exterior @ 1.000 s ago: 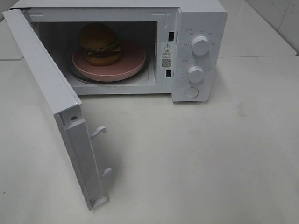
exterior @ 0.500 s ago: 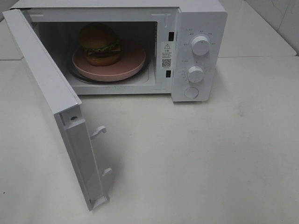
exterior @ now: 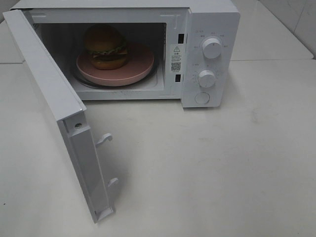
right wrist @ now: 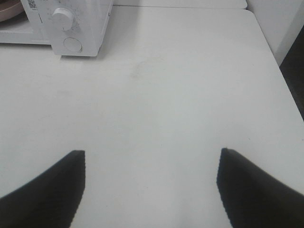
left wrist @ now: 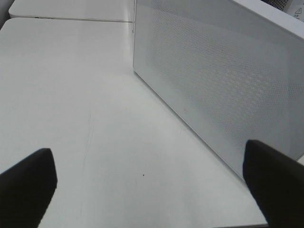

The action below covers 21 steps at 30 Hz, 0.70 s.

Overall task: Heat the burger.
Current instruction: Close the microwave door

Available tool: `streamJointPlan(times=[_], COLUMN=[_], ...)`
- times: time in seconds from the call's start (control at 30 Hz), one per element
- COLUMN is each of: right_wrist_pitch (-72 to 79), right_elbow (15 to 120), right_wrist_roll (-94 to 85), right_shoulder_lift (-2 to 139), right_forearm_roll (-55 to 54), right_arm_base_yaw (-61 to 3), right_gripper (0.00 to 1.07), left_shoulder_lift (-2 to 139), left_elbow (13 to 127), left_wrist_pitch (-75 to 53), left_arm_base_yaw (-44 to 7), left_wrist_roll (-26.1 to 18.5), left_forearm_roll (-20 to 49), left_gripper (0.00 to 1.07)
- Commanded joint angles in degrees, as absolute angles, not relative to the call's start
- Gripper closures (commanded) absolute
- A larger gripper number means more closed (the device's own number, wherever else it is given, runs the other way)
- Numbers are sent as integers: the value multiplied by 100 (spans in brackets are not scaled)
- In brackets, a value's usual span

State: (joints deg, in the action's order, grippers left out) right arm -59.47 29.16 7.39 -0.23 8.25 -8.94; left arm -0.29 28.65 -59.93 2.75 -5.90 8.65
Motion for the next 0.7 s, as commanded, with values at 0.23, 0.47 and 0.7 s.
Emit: streamJointPlan(times=[0.23, 0.47, 0.7], right_wrist_pitch=[-5947, -5947, -5947], right_elbow=[2905, 2905, 2905], right_wrist_roll=[665, 665, 665], right_shoulder_lift=[-172, -172, -172], right_forearm_roll=[831, 831, 831], right_arm_base_yaw=[-877, -877, -877], right_gripper=[32, 32, 32], left_shoulder_lift=[-143, -143, -143], left_elbow=[2842, 2842, 2842], left_wrist_pitch=[-5942, -5942, -5942], left_arm_base_yaw=[298, 298, 298], left_wrist_roll=[-590, -590, -590], left_forearm_roll=[900, 900, 900], left_gripper=[7, 7, 7])
